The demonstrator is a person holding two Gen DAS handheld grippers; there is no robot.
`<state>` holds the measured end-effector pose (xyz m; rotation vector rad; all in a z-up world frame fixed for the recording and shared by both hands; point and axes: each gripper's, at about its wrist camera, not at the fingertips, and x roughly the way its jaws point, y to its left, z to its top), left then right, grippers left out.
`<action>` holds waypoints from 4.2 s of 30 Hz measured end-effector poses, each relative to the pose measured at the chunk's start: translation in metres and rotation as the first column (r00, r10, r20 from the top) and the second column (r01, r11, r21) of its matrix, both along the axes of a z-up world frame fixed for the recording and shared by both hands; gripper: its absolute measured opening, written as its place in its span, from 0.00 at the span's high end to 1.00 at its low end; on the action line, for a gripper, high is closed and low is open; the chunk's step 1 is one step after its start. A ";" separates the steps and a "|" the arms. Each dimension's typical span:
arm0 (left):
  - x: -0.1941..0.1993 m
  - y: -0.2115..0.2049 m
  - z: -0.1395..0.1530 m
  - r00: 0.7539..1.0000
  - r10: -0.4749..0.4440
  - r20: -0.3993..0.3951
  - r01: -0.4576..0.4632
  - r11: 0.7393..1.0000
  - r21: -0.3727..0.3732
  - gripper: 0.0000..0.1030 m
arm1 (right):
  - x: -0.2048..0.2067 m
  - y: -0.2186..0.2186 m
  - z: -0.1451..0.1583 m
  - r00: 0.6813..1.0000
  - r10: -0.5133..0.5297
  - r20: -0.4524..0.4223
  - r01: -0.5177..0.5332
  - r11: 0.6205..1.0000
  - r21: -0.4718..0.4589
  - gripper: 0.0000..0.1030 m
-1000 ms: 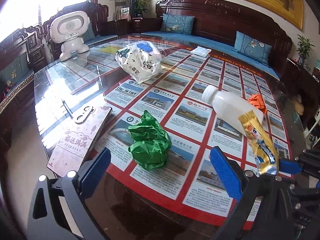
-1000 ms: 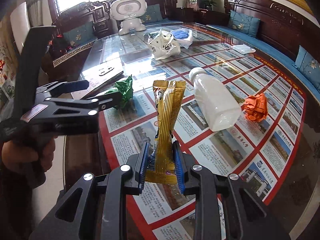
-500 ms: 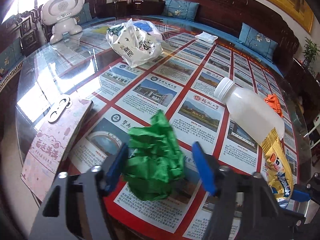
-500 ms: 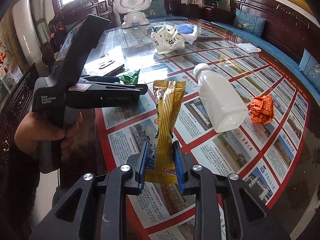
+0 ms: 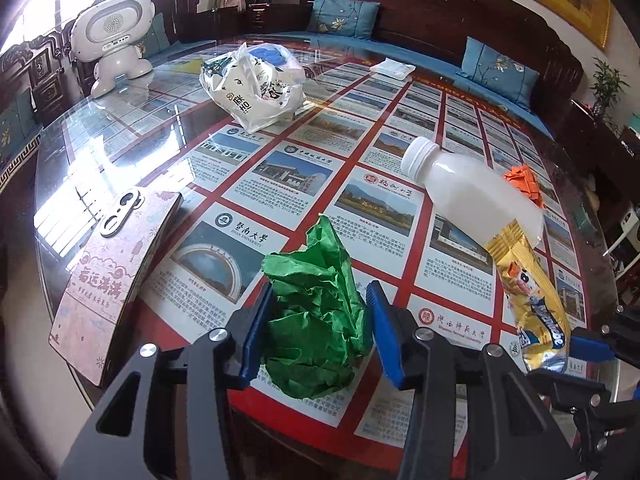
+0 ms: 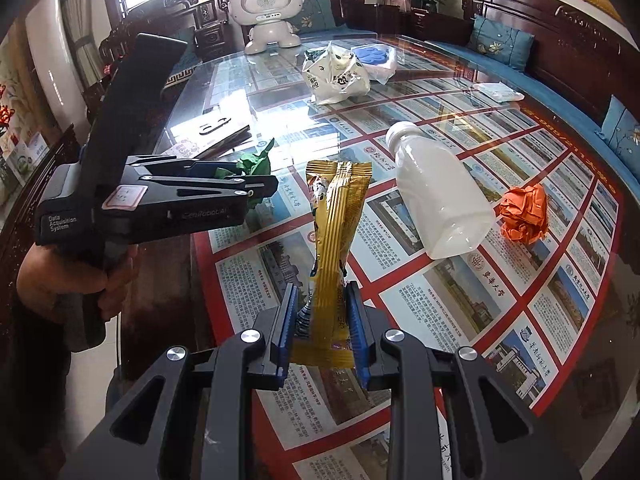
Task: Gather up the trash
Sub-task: 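Carry the wrapper and green paper over the yellow bucket with both grippers, then open both grippers to drop the wrapper and green paper into the bucket, then move both grippers back over the table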
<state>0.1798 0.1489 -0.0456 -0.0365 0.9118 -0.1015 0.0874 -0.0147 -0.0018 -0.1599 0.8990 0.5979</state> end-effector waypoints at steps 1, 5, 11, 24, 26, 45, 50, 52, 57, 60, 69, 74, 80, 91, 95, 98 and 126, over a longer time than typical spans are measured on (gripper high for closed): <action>-0.004 -0.002 0.002 1.000 -0.010 0.002 0.010 1.000 0.003 0.54 | 0.000 -0.002 0.000 1.000 -0.004 0.000 0.004 1.000 0.002 0.76; -0.026 -0.017 0.012 0.997 -0.075 0.017 0.075 0.997 0.022 0.54 | -0.005 -0.014 0.004 1.000 -0.024 0.002 0.024 1.000 0.008 0.76; -0.057 -0.048 0.024 0.984 -0.176 0.021 0.175 0.984 0.028 0.54 | -0.021 -0.036 0.009 0.999 -0.033 0.001 0.033 0.999 0.016 0.76; -0.103 -0.194 0.040 0.886 -0.463 0.010 0.461 0.885 0.068 0.53 | -0.080 -0.153 0.011 0.984 -0.176 0.024 0.176 0.984 0.006 0.76; -0.105 -0.223 0.039 0.862 -0.506 0.001 0.505 0.860 0.073 0.53 | -0.090 -0.181 0.010 0.975 -0.222 0.026 0.222 0.975 0.008 0.76; -0.126 -0.502 -0.023 0.577 -0.802 -0.155 0.814 0.581 0.020 0.53 | -0.162 -0.400 -0.056 0.813 -0.573 -0.100 0.568 0.819 -0.079 0.76; -0.120 -0.551 -0.060 0.533 -0.811 -0.243 0.834 0.552 -0.014 0.53 | -0.169 -0.432 -0.088 0.771 -0.615 -0.165 0.606 0.788 -0.111 0.76; -0.119 -0.562 -0.073 0.526 -0.806 -0.271 0.837 0.548 -0.006 0.53 | -0.171 -0.444 -0.102 0.757 -0.624 -0.192 0.612 0.781 -0.124 0.76; -0.114 -0.573 -0.097 0.523 -0.786 -0.331 0.834 0.552 0.009 0.53 | -0.165 -0.458 -0.133 0.740 -0.624 -0.250 0.609 0.780 -0.144 0.76; -0.111 -0.575 -0.106 0.527 -0.774 -0.352 0.830 0.558 0.016 0.53 | -0.161 -0.462 -0.142 0.738 -0.618 -0.270 0.605 0.784 -0.138 0.75; -0.110 -0.573 -0.121 0.517 -0.765 -0.383 0.834 0.551 0.025 0.53 | -0.154 -0.463 -0.151 0.763 -0.588 -0.269 0.567 0.809 -0.158 0.62; -0.112 -0.575 -0.123 0.506 -0.769 -0.391 0.841 0.541 0.022 0.53 | -0.157 -0.465 -0.150 0.760 -0.596 -0.259 0.569 0.803 -0.177 0.62; -0.114 -0.581 -0.129 0.492 -0.774 -0.400 0.849 0.527 0.024 0.53 | -0.161 -0.468 -0.147 0.756 -0.603 -0.255 0.576 0.798 -0.177 0.59; -0.113 -0.589 -0.138 0.477 -0.766 -0.431 0.854 0.520 0.023 0.46 | -0.164 -0.480 -0.149 0.743 -0.618 -0.258 0.590 0.786 -0.183 0.56; -0.116 -0.589 -0.140 0.476 -0.764 -0.435 0.856 0.516 0.030 0.37 | -0.164 -0.482 -0.150 0.738 -0.622 -0.261 0.595 0.782 -0.184 0.56; -0.118 -0.588 -0.141 0.476 -0.765 -0.434 0.858 0.512 0.040 0.35 | -0.165 -0.483 -0.151 0.738 -0.621 -0.264 0.593 0.784 -0.184 0.56; -0.114 -0.537 -0.060 0.631 -0.758 -0.167 0.774 0.630 0.065 0.12 | -0.176 -0.458 -0.086 0.740 -0.661 -0.124 0.652 0.750 -0.109 0.19</action>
